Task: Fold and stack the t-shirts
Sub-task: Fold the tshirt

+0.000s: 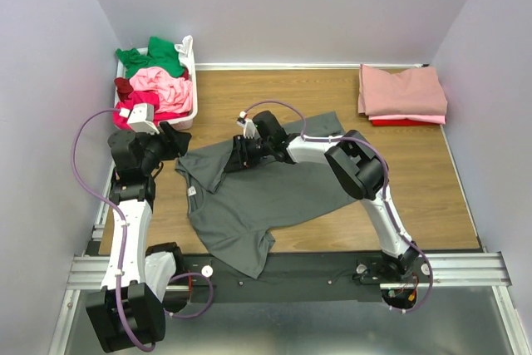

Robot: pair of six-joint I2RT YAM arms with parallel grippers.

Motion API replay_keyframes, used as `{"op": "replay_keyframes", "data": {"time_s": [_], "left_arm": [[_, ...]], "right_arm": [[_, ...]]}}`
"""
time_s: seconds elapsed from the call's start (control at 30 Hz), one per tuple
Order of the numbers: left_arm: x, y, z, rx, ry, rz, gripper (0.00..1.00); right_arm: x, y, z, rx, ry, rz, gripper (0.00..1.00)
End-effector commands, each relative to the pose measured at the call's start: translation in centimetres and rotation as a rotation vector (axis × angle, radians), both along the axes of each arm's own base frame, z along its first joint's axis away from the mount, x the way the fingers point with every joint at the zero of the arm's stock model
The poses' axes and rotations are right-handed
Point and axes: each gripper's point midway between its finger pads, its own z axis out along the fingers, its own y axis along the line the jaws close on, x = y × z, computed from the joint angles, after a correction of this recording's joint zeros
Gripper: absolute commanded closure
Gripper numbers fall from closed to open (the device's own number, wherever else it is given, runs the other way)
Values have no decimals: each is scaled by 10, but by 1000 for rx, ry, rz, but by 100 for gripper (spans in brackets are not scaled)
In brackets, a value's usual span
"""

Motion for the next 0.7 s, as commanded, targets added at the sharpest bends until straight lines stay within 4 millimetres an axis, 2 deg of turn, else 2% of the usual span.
{"op": "replay_keyframes", "data": {"time_s": [0.0, 0.17, 0.33, 0.43, 0.67], "left_arm": [[-3, -3, 4, 5, -29, -20, 39], [-3, -3, 4, 4, -29, -22, 39], [-2, -3, 4, 5, -30, -22, 39], [-2, -3, 4, 5, -32, -23, 39], [-2, -3, 4, 5, -30, -22, 39]], "right_arm": [[-12, 3, 11, 8, -27, 53, 55], [-13, 7, 8, 1, -24, 55, 55], [-8, 11, -3, -27, -2, 24, 56], [-6, 13, -3, -34, 1, 10, 70], [-6, 10, 6, -36, -17, 4, 92]]}}
